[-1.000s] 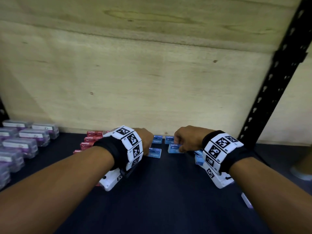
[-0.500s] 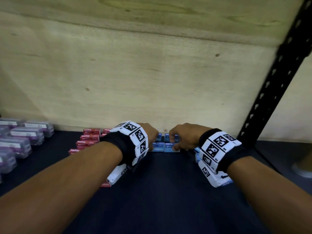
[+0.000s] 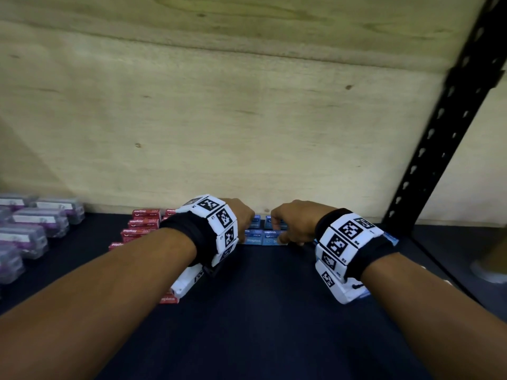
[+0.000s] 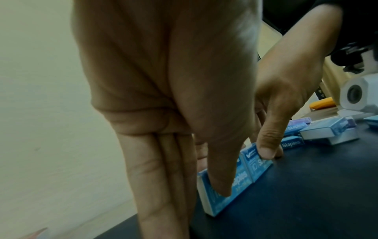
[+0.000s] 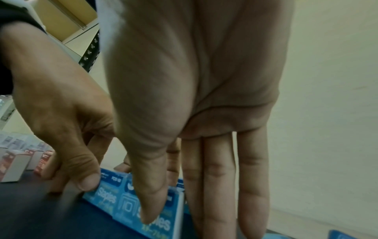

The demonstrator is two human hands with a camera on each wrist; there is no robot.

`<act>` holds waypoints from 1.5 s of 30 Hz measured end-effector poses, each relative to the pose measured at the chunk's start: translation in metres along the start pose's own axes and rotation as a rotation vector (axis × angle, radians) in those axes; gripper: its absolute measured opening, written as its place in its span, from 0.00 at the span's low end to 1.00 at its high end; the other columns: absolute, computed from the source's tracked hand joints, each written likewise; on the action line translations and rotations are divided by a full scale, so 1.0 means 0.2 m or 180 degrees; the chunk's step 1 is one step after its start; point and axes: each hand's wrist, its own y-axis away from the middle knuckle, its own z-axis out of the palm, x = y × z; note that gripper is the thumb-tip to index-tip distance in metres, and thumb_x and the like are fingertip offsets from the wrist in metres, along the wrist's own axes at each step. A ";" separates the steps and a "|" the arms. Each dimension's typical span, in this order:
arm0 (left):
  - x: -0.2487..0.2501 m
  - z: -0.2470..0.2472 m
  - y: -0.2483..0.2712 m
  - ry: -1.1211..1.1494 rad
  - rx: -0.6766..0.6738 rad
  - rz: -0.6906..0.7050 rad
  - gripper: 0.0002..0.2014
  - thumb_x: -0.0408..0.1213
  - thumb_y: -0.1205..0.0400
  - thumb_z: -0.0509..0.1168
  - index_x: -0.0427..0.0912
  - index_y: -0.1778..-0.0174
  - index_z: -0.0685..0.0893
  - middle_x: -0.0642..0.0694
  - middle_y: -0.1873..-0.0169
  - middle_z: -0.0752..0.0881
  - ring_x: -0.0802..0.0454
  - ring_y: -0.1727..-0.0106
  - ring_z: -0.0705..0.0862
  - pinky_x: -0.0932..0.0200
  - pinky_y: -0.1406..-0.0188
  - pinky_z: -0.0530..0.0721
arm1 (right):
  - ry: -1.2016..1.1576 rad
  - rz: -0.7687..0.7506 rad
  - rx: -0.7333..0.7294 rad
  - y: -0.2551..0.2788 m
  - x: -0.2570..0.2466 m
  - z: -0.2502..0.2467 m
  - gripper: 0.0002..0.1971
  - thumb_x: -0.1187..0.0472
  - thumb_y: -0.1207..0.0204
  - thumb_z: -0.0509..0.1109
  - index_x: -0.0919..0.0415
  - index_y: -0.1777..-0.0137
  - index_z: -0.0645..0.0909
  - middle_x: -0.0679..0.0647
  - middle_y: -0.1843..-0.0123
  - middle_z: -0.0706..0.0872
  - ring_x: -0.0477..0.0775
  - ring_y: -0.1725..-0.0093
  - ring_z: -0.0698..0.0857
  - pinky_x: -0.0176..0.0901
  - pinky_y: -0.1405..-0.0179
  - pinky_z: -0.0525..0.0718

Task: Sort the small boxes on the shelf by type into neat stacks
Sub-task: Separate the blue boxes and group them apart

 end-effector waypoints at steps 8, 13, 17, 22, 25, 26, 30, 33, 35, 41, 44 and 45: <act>-0.04 0.00 -0.01 -0.0025 -0.0059 -0.0132 0.10 0.40 0.14 0.65 0.43 0.51 0.68 0.50 0.67 0.68 0.55 0.69 0.69 0.65 0.70 0.69 | -0.0108 0.0085 0.0024 0.02 0.05 -0.01 0.14 0.56 0.21 0.74 0.56 0.37 0.80 0.45 0.65 0.78 0.46 0.65 0.77 0.42 0.56 0.75; -0.05 -0.03 0.01 0.0033 -0.0182 -0.0134 0.12 0.43 0.16 0.67 0.42 0.52 0.71 0.46 0.61 0.72 0.54 0.69 0.69 0.63 0.72 0.67 | -0.0125 0.0101 0.0010 0.02 0.08 0.00 0.16 0.54 0.24 0.77 0.58 0.39 0.81 0.52 0.46 0.86 0.52 0.55 0.81 0.44 0.55 0.77; -0.06 -0.05 0.05 0.0034 -0.0261 -0.0299 0.15 0.46 0.20 0.72 0.41 0.53 0.76 0.47 0.64 0.75 0.53 0.71 0.71 0.62 0.77 0.66 | -0.0301 0.0201 0.0107 0.08 0.18 -0.06 0.16 0.50 0.24 0.77 0.54 0.40 0.81 0.47 0.51 0.85 0.53 0.51 0.83 0.44 0.55 0.77; 0.00 -0.16 0.11 0.0129 0.0058 -0.0169 0.17 0.49 0.20 0.71 0.39 0.45 0.83 0.44 0.55 0.85 0.47 0.61 0.79 0.57 0.63 0.76 | -0.0258 0.0561 0.0201 0.16 0.39 -0.12 0.14 0.48 0.25 0.77 0.50 0.43 0.82 0.45 0.48 0.86 0.49 0.52 0.84 0.41 0.56 0.78; 0.14 -0.22 0.12 0.0514 0.0199 0.0209 0.14 0.49 0.18 0.69 0.44 0.43 0.84 0.51 0.60 0.85 0.56 0.69 0.78 0.62 0.70 0.74 | -0.0222 0.0730 0.0096 0.20 0.48 -0.09 0.14 0.48 0.28 0.79 0.48 0.45 0.84 0.46 0.47 0.87 0.50 0.49 0.85 0.44 0.45 0.83; 0.19 -0.24 0.12 0.0603 0.0257 0.0356 0.14 0.50 0.18 0.69 0.46 0.42 0.83 0.54 0.63 0.82 0.58 0.70 0.76 0.62 0.72 0.71 | -0.0216 0.0774 0.0072 0.21 0.51 -0.08 0.13 0.48 0.28 0.79 0.48 0.46 0.85 0.47 0.46 0.88 0.50 0.48 0.86 0.46 0.42 0.84; 0.37 -0.23 0.07 0.0716 0.0359 0.0761 0.18 0.55 0.20 0.69 0.51 0.37 0.82 0.51 0.47 0.84 0.51 0.53 0.81 0.59 0.62 0.73 | -0.0264 0.0825 0.0039 0.26 0.56 -0.04 0.13 0.48 0.26 0.77 0.50 0.44 0.87 0.45 0.50 0.86 0.51 0.48 0.85 0.46 0.42 0.84; 0.45 -0.21 0.02 0.0705 0.0391 0.0874 0.22 0.57 0.21 0.69 0.52 0.32 0.81 0.50 0.41 0.83 0.47 0.43 0.83 0.55 0.55 0.78 | -0.0360 0.0793 0.0016 0.26 0.58 -0.01 0.14 0.46 0.26 0.76 0.50 0.45 0.87 0.46 0.51 0.87 0.50 0.51 0.85 0.45 0.46 0.84; 0.48 -0.20 -0.01 0.0719 0.0389 0.0879 0.24 0.57 0.21 0.69 0.51 0.31 0.81 0.50 0.40 0.84 0.46 0.43 0.84 0.54 0.51 0.82 | -0.0446 0.0755 -0.0064 0.25 0.59 0.00 0.14 0.45 0.26 0.76 0.50 0.46 0.87 0.48 0.52 0.90 0.49 0.56 0.87 0.42 0.54 0.84; 0.49 -0.16 -0.04 0.0916 0.0256 0.0929 0.19 0.51 0.20 0.71 0.45 0.37 0.86 0.46 0.45 0.88 0.46 0.46 0.86 0.48 0.44 0.86 | -0.0529 0.0679 -0.0258 0.20 0.57 0.03 0.16 0.44 0.27 0.77 0.54 0.47 0.89 0.48 0.63 0.88 0.47 0.66 0.83 0.37 0.67 0.79; 0.49 -0.15 -0.05 0.1026 0.0281 0.0932 0.19 0.49 0.21 0.72 0.44 0.38 0.85 0.45 0.46 0.88 0.46 0.48 0.86 0.49 0.46 0.86 | -0.0572 0.0665 -0.0281 0.18 0.57 0.04 0.17 0.46 0.27 0.78 0.55 0.44 0.89 0.49 0.63 0.88 0.47 0.66 0.84 0.36 0.66 0.79; 0.49 -0.14 -0.05 0.1023 0.0297 0.0930 0.19 0.49 0.21 0.72 0.44 0.38 0.85 0.45 0.46 0.87 0.46 0.48 0.86 0.50 0.47 0.86 | -0.0593 0.0677 -0.0278 0.17 0.57 0.04 0.17 0.47 0.27 0.78 0.56 0.43 0.88 0.49 0.63 0.88 0.47 0.65 0.84 0.36 0.65 0.80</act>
